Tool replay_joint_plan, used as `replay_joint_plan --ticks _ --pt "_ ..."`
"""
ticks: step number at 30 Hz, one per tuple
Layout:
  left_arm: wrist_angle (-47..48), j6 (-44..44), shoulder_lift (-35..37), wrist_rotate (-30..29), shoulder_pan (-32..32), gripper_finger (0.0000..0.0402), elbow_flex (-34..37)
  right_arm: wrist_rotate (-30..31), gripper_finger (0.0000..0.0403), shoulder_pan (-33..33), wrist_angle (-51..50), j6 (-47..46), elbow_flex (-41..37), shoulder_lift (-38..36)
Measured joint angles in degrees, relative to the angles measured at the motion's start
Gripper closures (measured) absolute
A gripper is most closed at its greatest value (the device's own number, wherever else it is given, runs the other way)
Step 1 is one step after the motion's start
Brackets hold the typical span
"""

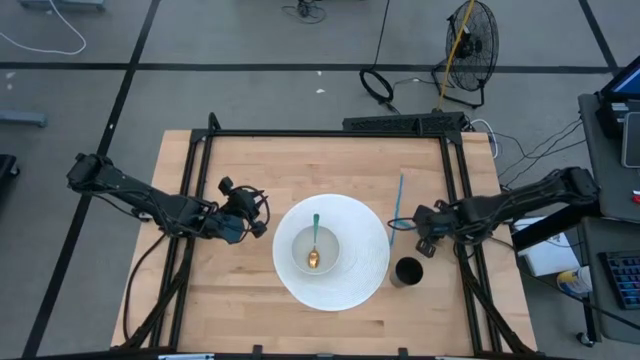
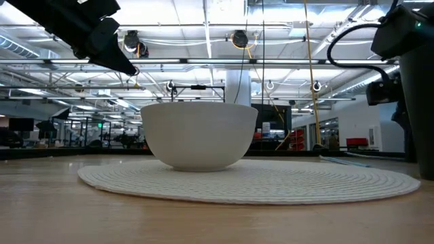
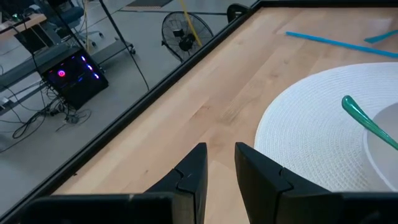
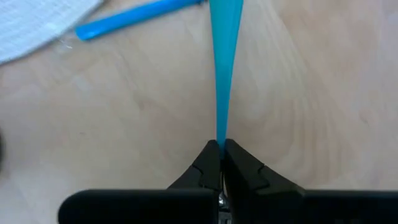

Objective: Pick & Place Utensil
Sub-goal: Put the blue fork into the white bowl on the white mat

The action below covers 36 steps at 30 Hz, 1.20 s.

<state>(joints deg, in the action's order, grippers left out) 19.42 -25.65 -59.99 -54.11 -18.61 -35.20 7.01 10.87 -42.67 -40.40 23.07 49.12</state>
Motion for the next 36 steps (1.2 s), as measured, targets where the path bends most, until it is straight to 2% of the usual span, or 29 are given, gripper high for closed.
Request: replay_joint_plan --ticks 5,11,24,31,36 --pt "-0.45 -0.06 0.0 0.0 0.0 0.0314 0.0 0.11 0.0402 0.02 1.19 0.07 0.0 -2.95" --pt "-1.76 0.06 0.0 -0.02 0.0 0.0314 0.0 0.92 0.0402 0.02 7.28 2.25 0.0 -4.43" --pt "-3.06 1.33 0.0 0.0 0.0 0.0314 0.0 10.24 0.0402 -0.04 13.57 3.15 1.13 -4.43" --pt "-3.1 1.14 0.0 0.0 0.0 0.0314 0.0 14.31 0.0402 -0.09 17.06 8.21 4.19 -4.45" --pt "-3.1 1.06 0.0 0.02 0.0 0.0314 0.0 14.24 0.0402 -1.11 25.23 14.12 5.35 -4.44"
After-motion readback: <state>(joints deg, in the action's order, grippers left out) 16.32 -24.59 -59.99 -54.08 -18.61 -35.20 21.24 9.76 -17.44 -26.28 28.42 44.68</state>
